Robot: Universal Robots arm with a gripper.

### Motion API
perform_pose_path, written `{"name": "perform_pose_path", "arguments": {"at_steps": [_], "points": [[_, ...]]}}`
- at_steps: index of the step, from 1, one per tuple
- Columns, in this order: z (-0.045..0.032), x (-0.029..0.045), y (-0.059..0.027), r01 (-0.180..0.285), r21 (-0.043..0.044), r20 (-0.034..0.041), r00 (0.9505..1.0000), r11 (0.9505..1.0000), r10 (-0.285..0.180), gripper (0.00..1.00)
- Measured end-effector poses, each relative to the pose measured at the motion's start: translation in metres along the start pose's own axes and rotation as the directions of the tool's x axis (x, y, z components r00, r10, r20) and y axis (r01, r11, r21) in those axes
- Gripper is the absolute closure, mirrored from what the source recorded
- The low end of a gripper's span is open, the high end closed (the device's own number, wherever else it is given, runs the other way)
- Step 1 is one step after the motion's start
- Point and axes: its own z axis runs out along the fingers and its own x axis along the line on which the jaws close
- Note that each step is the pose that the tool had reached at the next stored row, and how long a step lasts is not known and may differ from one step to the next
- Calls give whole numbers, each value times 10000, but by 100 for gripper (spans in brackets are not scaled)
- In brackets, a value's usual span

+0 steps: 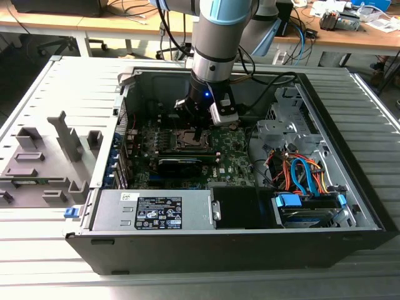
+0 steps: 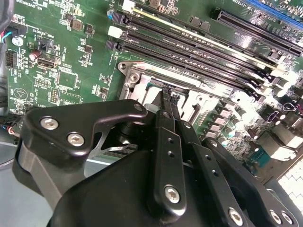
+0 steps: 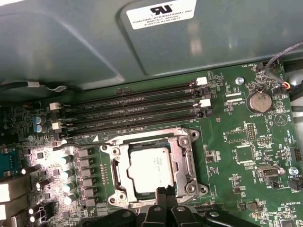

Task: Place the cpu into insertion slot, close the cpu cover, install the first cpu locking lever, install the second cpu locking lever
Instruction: 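Install the first cpu locking lever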

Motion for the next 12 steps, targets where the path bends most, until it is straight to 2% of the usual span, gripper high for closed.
{"name": "perform_pose_path", "arguments": {"at_steps": [12], "points": [[0, 0, 0, 269, 23, 2, 9996, 9996, -269, 89]]}}
